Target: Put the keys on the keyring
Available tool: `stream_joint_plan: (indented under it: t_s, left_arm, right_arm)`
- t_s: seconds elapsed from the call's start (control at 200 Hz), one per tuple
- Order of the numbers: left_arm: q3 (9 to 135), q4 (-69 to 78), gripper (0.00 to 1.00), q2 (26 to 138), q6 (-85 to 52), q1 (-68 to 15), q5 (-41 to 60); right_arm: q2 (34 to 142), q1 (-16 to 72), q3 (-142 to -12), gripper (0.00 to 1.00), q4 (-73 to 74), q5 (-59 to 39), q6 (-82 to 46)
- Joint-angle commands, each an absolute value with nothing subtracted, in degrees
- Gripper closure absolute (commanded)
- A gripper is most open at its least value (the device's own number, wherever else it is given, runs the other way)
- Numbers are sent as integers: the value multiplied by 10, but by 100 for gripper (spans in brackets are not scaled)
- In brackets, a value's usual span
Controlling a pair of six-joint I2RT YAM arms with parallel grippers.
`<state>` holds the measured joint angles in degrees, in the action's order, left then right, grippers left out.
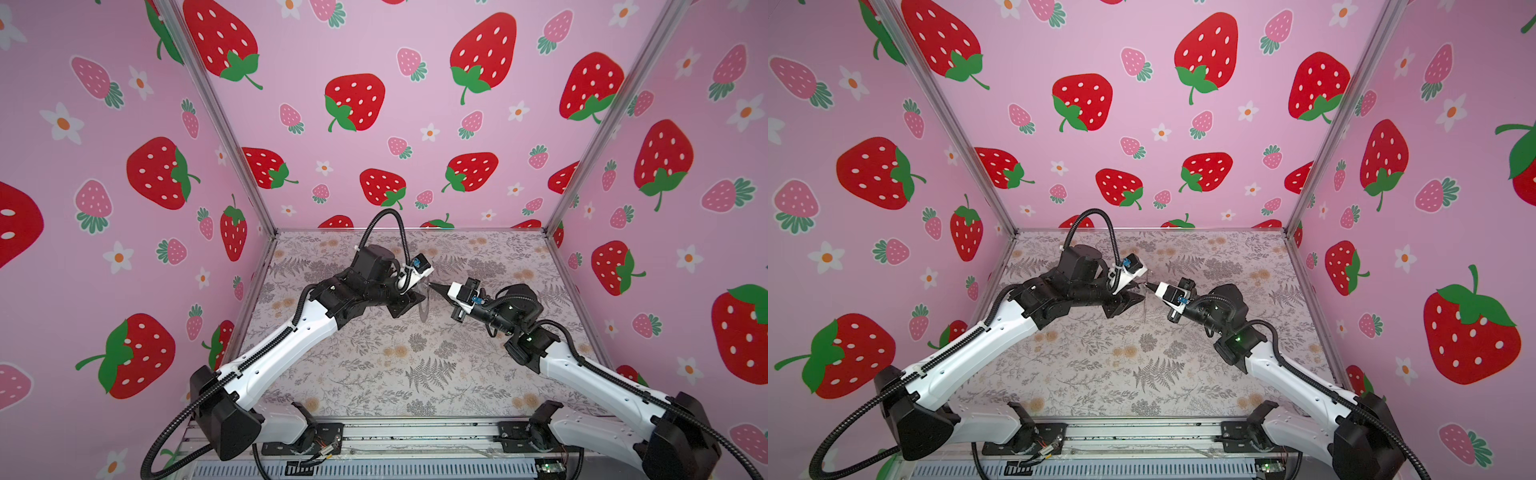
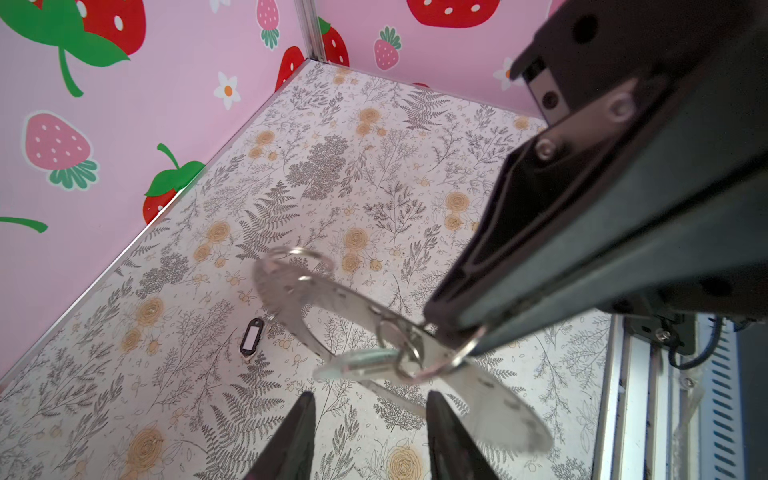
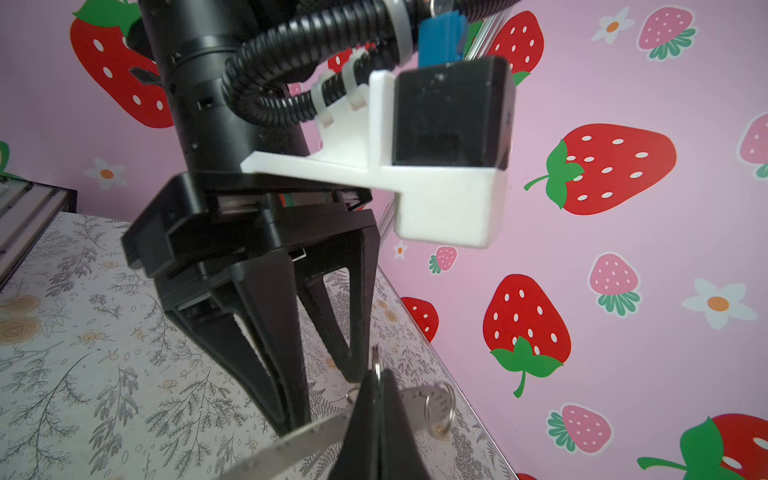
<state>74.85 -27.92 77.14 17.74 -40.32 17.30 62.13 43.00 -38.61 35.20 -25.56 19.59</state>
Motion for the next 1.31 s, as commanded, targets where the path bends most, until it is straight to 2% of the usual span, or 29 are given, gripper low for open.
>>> stream_joint_plan:
  t_s: [0.0,0.135,0.32,0.53,0.63,0.79,1.1,1.3]
  left_arm:
    - [735,-232,49,753,170,-402,212]
    - [724,-215,48,753,166,-402,206]
    - [719,-197,51,757,161,-402,177]
    - [706,-176,49,757,161,-401,168]
    - [692,-155,51,751,167,-400,185]
    - [656,-109,60,731,182,-399,240]
    - [621,-80,59,706,225,-394,326]
    - [621,-92,57,704,242,-380,341]
  right_arm:
    - [618,429,-383,100,388,-264,192]
    - [621,428,-384,100,392,-268,190]
    - [620,427,-383,100,394,-274,188]
    - [615,426,-376,100,407,-290,184]
    - [615,423,-374,100,414,-296,180]
    - [614,416,-372,100,421,-314,173]
    - [614,381,-366,100,443,-380,144]
    - [615,364,-373,100,441,-437,136]
